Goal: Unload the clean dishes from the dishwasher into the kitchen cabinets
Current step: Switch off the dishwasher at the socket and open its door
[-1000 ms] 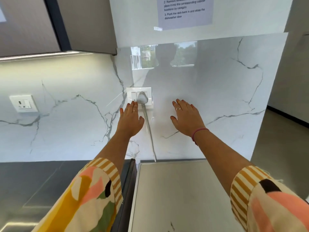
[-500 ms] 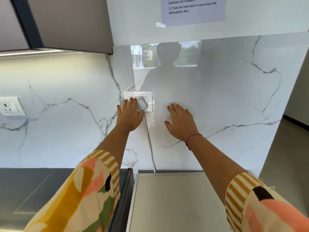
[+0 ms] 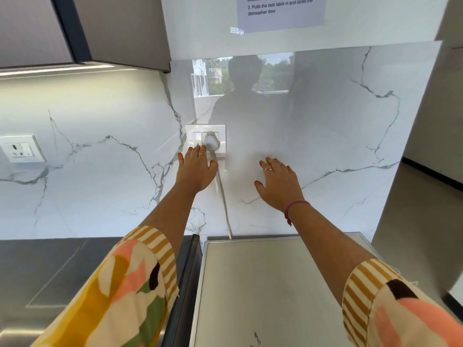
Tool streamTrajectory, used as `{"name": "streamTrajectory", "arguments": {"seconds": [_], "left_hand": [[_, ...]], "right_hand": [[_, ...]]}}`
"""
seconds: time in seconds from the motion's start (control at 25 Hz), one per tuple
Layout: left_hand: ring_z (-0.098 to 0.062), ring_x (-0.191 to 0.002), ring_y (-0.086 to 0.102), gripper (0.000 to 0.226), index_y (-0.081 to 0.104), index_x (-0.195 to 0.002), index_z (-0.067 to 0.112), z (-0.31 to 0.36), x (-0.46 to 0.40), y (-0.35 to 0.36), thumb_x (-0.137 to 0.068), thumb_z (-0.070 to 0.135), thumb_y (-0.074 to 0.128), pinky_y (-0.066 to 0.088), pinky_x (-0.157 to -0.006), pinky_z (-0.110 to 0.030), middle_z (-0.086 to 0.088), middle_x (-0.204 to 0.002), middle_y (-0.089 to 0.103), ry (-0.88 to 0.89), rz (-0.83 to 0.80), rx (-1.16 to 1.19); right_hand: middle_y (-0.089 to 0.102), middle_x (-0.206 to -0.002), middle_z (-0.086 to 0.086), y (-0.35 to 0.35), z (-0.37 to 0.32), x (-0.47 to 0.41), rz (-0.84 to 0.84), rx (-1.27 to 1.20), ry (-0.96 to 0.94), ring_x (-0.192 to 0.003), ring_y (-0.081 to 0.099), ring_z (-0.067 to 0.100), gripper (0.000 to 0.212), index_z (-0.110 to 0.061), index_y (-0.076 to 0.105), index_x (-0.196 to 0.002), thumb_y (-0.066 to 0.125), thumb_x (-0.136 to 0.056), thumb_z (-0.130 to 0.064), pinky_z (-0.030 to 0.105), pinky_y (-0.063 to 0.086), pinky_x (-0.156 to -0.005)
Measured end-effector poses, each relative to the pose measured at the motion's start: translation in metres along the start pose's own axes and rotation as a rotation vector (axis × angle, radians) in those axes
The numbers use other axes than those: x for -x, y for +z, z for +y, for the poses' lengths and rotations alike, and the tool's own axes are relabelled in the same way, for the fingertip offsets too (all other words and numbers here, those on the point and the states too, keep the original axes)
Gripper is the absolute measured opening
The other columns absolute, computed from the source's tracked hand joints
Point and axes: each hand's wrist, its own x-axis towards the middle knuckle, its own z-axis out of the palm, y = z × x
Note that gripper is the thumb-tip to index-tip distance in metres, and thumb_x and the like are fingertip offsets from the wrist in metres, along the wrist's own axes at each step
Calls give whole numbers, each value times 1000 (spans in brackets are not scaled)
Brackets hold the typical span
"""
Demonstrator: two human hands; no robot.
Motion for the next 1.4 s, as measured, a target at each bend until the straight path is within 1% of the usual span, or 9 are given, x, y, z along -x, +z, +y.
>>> {"name": "streamTrajectory", "arguments": {"seconds": [0.32, 0.56, 0.8, 0.96, 1.04, 1.12, 1.24, 1.32, 1.4], "left_hand": [[-29, -145, 18, 59, 25, -148, 1, 22, 118, -10, -98, 30, 37, 5, -118, -51, -18, -153, 28, 3, -74, 41], [-26, -143, 22, 58, 24, -149, 3, 76, 227, -20, -99, 30, 36, 3, -118, -48, -14, -152, 30, -23, -99, 129], [-27, -143, 23, 59, 23, -150, 6, 136, 367, -10, -100, 34, 36, -1, -118, -47, -12, -153, 30, -128, -165, 247], [-26, -140, 31, 56, 26, -149, 9, 170, 452, 3, -101, 32, 39, 20, -115, -37, -10, -152, 33, -335, -201, 568], [-24, -134, 41, 54, 30, -147, 10, 184, 490, 15, -100, 33, 42, 31, -109, -32, -9, -149, 40, -482, -236, 741], [-23, -123, 52, 50, 35, -144, 13, 193, 523, 25, -99, 35, 44, 40, -102, -33, -7, -141, 49, -719, -260, 989], [-23, -100, 63, 32, 51, -126, 12, 202, 564, 40, -99, 28, 48, 50, -84, -33, -6, -113, 64, -1101, -251, 1365], [-23, -91, 65, 21, 59, -110, 10, 205, 587, 52, -97, 23, 50, 51, -82, -33, -8, -101, 66, -1301, -225, 1575], [-22, -88, 64, 17, 62, -102, 8, 209, 604, 65, -96, 21, 53, 50, -86, -33, -9, -97, 66, -1418, -225, 1687]], "right_hand": [[24, -157, 4, -27, -1, 111, -21, -49, 20, -144, 21, 21, 57, -16, 31, -147, 47, -96, -35, 40, 18, -118], [24, -157, 2, -44, 8, 214, -101, -140, 3, -145, 20, 18, 58, -18, 30, -148, 47, -96, -36, 38, 16, -118], [33, -152, 2, -59, 28, 345, -155, -204, 21, -139, 31, 20, 56, -17, 35, -145, 48, -95, -38, 38, 28, -112], [38, -148, 2, -63, 39, 420, -181, -324, 75, -135, 37, 19, 52, -15, 40, -142, 51, -95, -34, 35, 33, -109], [45, -141, 4, -57, 39, 456, -187, -483, 125, -130, 44, 19, 47, -12, 45, -138, 54, -95, -28, 30, 36, -107], [52, -133, 3, -47, 39, 488, -190, -773, 291, -120, 51, 15, 40, -12, 51, -132, 57, -94, -21, 22, 41, -99], [64, -121, 4, -22, 37, 526, -186, -1269, 723, -103, 61, 12, 30, -12, 59, -123, 59, -93, -13, 20, 48, -90], [67, -110, 8, -1, 38, 553, -142, -1540, 992, -95, 64, 14, 26, -5, 62, -117, 60, -92, -8, 24, 53, -88], [67, -100, 9, 14, 37, 573, -87, -1772, 1203, -86, 66, 14, 16, -3, 64, -106, 58, -92, -5, 23, 55, -82]]}}
